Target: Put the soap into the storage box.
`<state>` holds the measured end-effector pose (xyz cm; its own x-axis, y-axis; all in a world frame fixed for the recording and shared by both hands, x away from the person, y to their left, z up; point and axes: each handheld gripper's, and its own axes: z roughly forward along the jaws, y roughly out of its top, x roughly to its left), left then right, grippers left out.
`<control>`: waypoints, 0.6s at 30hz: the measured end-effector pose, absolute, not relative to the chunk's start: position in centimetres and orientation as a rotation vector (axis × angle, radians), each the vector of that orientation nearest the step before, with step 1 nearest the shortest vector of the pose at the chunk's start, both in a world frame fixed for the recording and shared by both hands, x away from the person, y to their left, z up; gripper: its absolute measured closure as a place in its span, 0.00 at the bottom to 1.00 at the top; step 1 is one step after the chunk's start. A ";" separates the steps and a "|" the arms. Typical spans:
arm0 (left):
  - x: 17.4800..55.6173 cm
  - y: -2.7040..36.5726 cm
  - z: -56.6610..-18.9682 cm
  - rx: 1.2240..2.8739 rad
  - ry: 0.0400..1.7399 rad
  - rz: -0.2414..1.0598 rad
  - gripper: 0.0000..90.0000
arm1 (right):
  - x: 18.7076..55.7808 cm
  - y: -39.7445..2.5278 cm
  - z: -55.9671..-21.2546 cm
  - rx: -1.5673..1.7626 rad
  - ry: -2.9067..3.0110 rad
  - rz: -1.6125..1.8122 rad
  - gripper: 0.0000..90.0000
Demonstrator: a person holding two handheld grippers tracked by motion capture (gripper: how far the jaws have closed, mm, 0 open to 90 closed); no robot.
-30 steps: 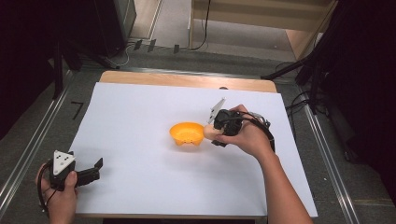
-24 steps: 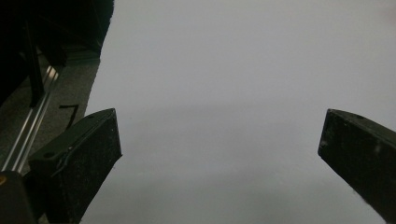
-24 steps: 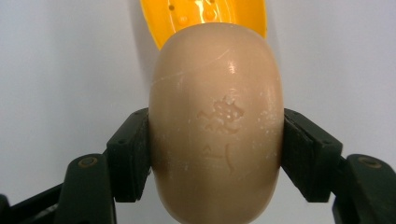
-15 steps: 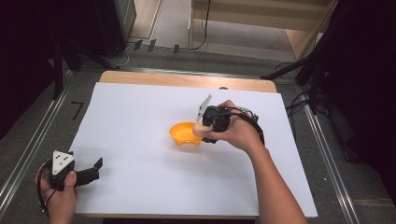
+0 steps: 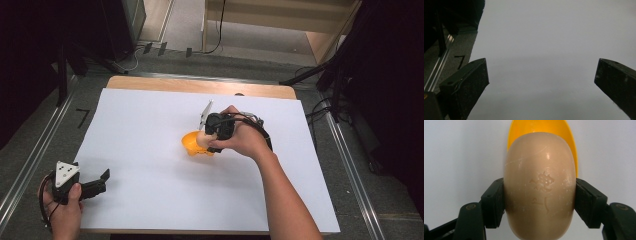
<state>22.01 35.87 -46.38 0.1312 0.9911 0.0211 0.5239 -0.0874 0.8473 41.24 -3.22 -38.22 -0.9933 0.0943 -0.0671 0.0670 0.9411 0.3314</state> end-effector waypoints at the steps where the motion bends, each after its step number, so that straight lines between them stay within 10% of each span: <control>1: 22.0 35.9 -46.4 1.705 1.477 0.839 0.00 | 41.3 -3.1 -38.3 0.118 3.021 0.502 0.36; 18: 22.0 35.9 -46.4 1.703 1.477 0.838 0.00 | 42.2 -1.0 -38.8 0.084 3.073 0.454 0.36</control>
